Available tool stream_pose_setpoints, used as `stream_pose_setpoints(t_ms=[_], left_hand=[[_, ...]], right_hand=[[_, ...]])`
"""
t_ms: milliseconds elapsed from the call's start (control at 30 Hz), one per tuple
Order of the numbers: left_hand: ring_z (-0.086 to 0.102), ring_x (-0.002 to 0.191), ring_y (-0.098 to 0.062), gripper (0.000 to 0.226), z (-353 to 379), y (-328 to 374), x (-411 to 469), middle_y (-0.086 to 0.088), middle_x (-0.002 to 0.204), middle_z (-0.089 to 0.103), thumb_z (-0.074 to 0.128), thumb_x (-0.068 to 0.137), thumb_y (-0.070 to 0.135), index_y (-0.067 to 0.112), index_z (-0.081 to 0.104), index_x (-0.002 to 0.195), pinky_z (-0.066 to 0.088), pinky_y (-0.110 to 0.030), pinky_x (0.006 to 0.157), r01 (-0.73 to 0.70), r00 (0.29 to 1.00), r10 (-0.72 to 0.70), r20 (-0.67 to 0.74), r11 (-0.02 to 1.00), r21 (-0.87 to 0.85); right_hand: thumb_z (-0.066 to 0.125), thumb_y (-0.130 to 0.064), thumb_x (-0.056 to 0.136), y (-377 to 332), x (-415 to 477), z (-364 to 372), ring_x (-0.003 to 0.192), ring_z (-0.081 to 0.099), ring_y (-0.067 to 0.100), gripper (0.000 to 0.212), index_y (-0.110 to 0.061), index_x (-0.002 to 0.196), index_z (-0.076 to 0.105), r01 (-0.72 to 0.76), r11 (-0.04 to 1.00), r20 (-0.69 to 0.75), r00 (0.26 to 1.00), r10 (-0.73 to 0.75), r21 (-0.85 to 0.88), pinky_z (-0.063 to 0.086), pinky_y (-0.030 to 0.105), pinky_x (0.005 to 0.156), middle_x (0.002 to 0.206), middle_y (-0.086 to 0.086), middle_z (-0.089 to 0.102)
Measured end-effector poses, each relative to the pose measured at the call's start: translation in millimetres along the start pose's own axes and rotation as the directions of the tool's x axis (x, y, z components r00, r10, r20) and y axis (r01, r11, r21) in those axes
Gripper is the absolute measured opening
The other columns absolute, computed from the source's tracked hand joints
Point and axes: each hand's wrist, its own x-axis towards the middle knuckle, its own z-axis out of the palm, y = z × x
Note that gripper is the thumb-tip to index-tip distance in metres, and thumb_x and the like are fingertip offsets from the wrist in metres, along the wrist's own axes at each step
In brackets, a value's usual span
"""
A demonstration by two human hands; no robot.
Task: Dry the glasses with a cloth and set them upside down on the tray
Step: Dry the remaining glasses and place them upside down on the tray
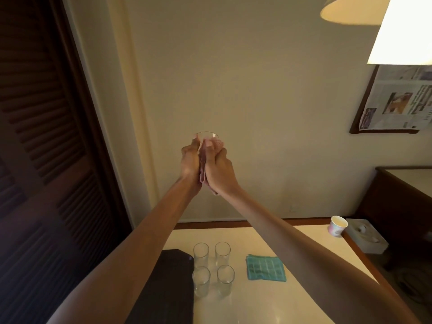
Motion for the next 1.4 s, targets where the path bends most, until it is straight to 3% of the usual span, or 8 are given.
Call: stream_pose_setpoints(t_ms=[167, 467, 667, 800, 900, 1033, 1167, 1400], left_hand=[[0.067, 0.068, -0.021, 0.065, 0, 1, 2, -0.013, 0.093, 0.072, 0.028, 0.109, 0.057, 0.013, 0.076, 0.109, 0.051, -0.028, 0.049, 0.086, 0.984, -0.069, 0.162, 0.991, -0.101], [0.072, 0.094, -0.017, 0.047, 9, 8, -5, -0.006, 0.111, 0.075, 0.047, 0.104, 0.056, 0.017, 0.064, 0.126, 0.055, -0.035, 0.080, -0.025, 0.990, 0.019, 0.137, 0.999, 0.042], [0.057, 0.038, -0.014, 0.059, -4, 7, 7, -0.005, 0.052, 0.063, 0.031, 0.110, 0.049, 0.003, 0.064, 0.091, 0.040, -0.018, 0.035, 0.015, 0.993, -0.014, 0.115, 1.000, -0.011], [0.067, 0.058, -0.013, 0.055, -2, 5, 3, -0.003, 0.079, 0.074, 0.028, 0.111, 0.049, 0.014, 0.070, 0.107, 0.047, -0.022, 0.045, 0.061, 0.989, -0.048, 0.143, 0.994, -0.087], [0.075, 0.096, -0.024, 0.067, -1, 6, 2, -0.010, 0.108, 0.078, 0.020, 0.110, 0.056, 0.012, 0.067, 0.131, 0.058, -0.031, 0.064, 0.039, 0.978, -0.016, 0.209, 0.994, -0.105], [0.069, 0.086, -0.027, 0.067, 4, 10, -3, -0.009, 0.101, 0.076, 0.035, 0.105, 0.063, 0.010, 0.072, 0.122, 0.051, -0.035, 0.066, -0.093, 0.981, 0.080, 0.176, 0.994, 0.064], [0.071, 0.084, -0.019, 0.053, 5, 16, -2, -0.003, 0.090, 0.073, 0.050, 0.101, 0.060, 0.015, 0.072, 0.116, 0.050, -0.030, 0.071, -0.058, 0.996, 0.056, 0.074, 0.998, 0.017], [0.055, 0.043, -0.020, 0.064, -1, 16, 4, -0.008, 0.054, 0.057, 0.035, 0.108, 0.059, 0.008, 0.064, 0.083, 0.042, -0.024, 0.040, 0.037, 0.994, -0.019, 0.110, 0.985, -0.171]], right_hand=[[0.040, -0.059, 0.100, -3, 19, -1, 0.096, 0.067, 0.019, 0.050, -0.014, 0.122, 0.046, 0.240, 0.964, -0.128, 0.959, -0.253, -0.111, 0.058, 0.038, 0.081, 0.111, 0.004, 0.066], [0.029, -0.062, 0.101, -19, 33, -13, 0.083, 0.071, 0.024, 0.062, -0.020, 0.081, 0.070, -0.444, 0.786, 0.187, 0.896, 0.404, 0.429, 0.056, 0.036, 0.080, 0.083, 0.006, 0.073], [0.033, -0.054, 0.104, -3, 9, 6, 0.075, 0.073, 0.016, 0.052, -0.008, 0.120, 0.051, 0.129, 0.990, -0.047, 0.990, -0.132, -0.064, 0.061, 0.030, 0.066, 0.093, 0.007, 0.071], [0.037, -0.056, 0.099, -7, 21, 6, 0.114, 0.061, 0.027, 0.062, -0.006, 0.136, 0.038, 0.264, 0.941, -0.108, 0.951, -0.291, -0.213, 0.053, 0.042, 0.094, 0.132, 0.013, 0.055], [0.038, -0.059, 0.098, -18, 32, -5, 0.100, 0.067, 0.025, 0.044, -0.020, 0.109, 0.055, 0.092, 0.996, -0.090, 0.992, -0.092, -0.007, 0.053, 0.041, 0.090, 0.110, 0.008, 0.069], [0.037, -0.053, 0.097, -33, 42, -14, 0.074, 0.067, 0.029, 0.043, -0.028, 0.085, 0.070, -0.367, 0.752, 0.115, 0.923, 0.367, 0.547, 0.056, 0.044, 0.086, 0.079, 0.009, 0.072], [0.032, -0.055, 0.102, -25, 32, -3, 0.078, 0.071, 0.028, 0.059, -0.017, 0.081, 0.072, -0.428, 0.682, 0.163, 0.893, 0.419, 0.593, 0.059, 0.041, 0.077, 0.078, 0.007, 0.074], [0.045, -0.053, 0.099, -18, 16, 10, 0.093, 0.067, 0.015, 0.044, -0.016, 0.121, 0.047, 0.214, 0.976, -0.168, 0.965, -0.203, 0.047, 0.056, 0.037, 0.084, 0.106, 0.001, 0.067]])
